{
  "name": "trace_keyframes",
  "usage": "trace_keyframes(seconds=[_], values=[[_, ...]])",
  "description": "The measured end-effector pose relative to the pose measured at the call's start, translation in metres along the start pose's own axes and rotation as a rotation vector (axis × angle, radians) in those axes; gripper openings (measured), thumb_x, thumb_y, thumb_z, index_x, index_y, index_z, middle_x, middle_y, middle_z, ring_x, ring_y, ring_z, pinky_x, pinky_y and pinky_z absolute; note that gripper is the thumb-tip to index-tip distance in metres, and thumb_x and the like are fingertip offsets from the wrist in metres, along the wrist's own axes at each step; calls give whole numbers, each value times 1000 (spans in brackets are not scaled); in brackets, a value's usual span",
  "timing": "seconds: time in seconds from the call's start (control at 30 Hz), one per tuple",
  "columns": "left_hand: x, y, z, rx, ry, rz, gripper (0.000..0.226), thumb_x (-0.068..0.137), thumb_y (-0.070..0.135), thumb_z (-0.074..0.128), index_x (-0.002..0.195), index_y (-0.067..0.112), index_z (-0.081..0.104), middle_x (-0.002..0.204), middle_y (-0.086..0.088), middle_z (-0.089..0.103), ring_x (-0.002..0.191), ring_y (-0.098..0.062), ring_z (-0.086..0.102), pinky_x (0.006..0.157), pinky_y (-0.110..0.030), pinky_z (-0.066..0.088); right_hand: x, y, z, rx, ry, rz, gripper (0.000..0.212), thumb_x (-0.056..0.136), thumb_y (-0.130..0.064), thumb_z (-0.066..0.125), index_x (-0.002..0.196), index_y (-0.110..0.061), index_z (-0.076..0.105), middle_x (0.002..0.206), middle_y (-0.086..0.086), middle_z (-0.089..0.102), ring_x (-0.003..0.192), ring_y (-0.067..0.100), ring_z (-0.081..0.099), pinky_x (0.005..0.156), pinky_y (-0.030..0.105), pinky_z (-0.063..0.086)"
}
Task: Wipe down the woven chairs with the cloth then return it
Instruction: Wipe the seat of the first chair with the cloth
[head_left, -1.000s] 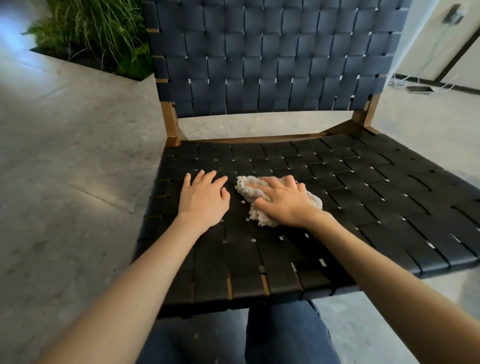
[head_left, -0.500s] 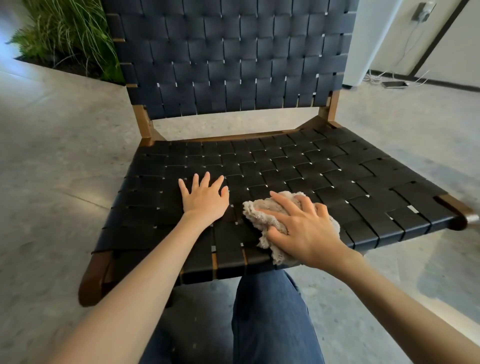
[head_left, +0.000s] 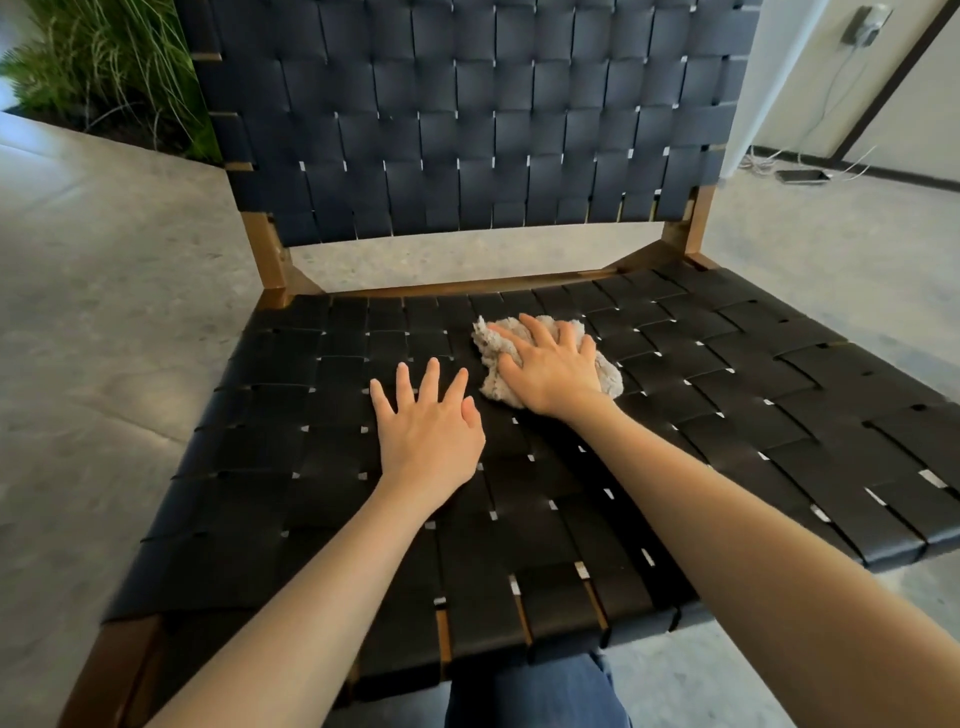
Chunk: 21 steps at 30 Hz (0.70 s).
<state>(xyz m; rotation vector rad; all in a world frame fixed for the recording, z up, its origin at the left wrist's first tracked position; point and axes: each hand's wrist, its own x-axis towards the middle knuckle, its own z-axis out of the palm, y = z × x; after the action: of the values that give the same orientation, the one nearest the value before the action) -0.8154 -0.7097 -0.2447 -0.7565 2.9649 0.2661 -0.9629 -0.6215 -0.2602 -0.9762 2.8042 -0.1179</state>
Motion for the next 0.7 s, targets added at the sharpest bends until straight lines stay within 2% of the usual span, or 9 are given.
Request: trace_keyframes(seconds=[0.27,0.43,0.57,0.7], values=[[1,0,9,1,53,-10,50,101,41,15,150,33,10,160,-2,4,146,-30,-4,115,-55,-4,89,-8,7,11,46,27,55,96,-50,24,149,-36,26,158,-2,19,142,36,12,111,58,10],[3,-4,13,3,79,2,51,100,43,17,150,34,10,160,-2,6,146,-30,-2,114,-55,-2,100,-5,0,19,85,120,53,96,-45,23,141,-24,41,151,4,32,138,35,21,107,53,19],[3,-4,15,1,81,-6,51,100,44,17,149,35,10,160,-2,6,146,-30,-1,114,-54,-3,94,17,-11,9,60,270,53,97,-42,23,143,-21,39,152,7,29,140,37,19,109,53,18],[4,-2,14,-20,64,-20,51,99,44,16,149,36,11,160,0,5,147,-28,-3,114,-54,-5,67,23,-10,26,25,211,55,94,-45,27,146,-28,34,156,2,22,141,36,14,110,50,16]])
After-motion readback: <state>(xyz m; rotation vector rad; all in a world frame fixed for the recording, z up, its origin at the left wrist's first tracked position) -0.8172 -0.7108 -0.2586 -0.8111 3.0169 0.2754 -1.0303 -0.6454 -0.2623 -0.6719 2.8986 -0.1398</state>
